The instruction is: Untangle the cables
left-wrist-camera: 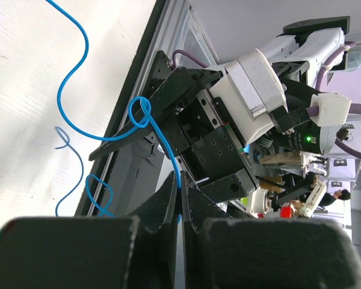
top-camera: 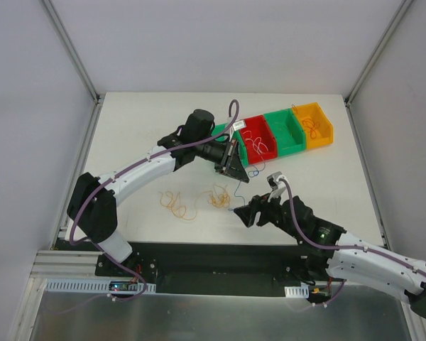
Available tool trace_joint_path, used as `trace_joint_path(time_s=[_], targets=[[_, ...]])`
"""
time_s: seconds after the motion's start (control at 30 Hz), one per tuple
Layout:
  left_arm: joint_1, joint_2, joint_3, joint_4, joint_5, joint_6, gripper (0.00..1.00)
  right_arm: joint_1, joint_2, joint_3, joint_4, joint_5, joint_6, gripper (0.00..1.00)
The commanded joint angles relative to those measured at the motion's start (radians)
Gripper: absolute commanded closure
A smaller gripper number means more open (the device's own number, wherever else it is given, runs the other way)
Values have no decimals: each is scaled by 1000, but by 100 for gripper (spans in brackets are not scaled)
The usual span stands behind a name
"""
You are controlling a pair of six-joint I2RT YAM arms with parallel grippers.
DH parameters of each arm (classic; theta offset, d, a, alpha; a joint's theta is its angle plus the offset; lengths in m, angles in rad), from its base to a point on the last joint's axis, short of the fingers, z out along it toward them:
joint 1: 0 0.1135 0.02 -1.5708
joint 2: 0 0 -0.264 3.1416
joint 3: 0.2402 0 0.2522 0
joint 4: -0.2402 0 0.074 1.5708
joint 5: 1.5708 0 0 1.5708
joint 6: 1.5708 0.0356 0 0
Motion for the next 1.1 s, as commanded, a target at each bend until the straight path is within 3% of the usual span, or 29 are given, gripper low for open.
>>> trace_joint_path(time_s=[0.0,0.17,0.53,0.8,1.0,1.07], targets=[[-7,-37,-4,36,31,23,100,-2,36,3,110,18,42,29],[-9,-51,-10,43,31,19,100,-4,43,-14,133,81,89,40],[-33,-55,-21,71,41,-1,100,-28,72,-46,191,110,140,51],[-36,-61,-27,83,45,-9,100,-51,106,-41,201,89,168,70],[-36,-68,-30,83,40,-10,100,-59,63,-47,185,91,160,99],[-35,-68,-32,83,37,-13,100,-65,27,-50,159,103,162,100]])
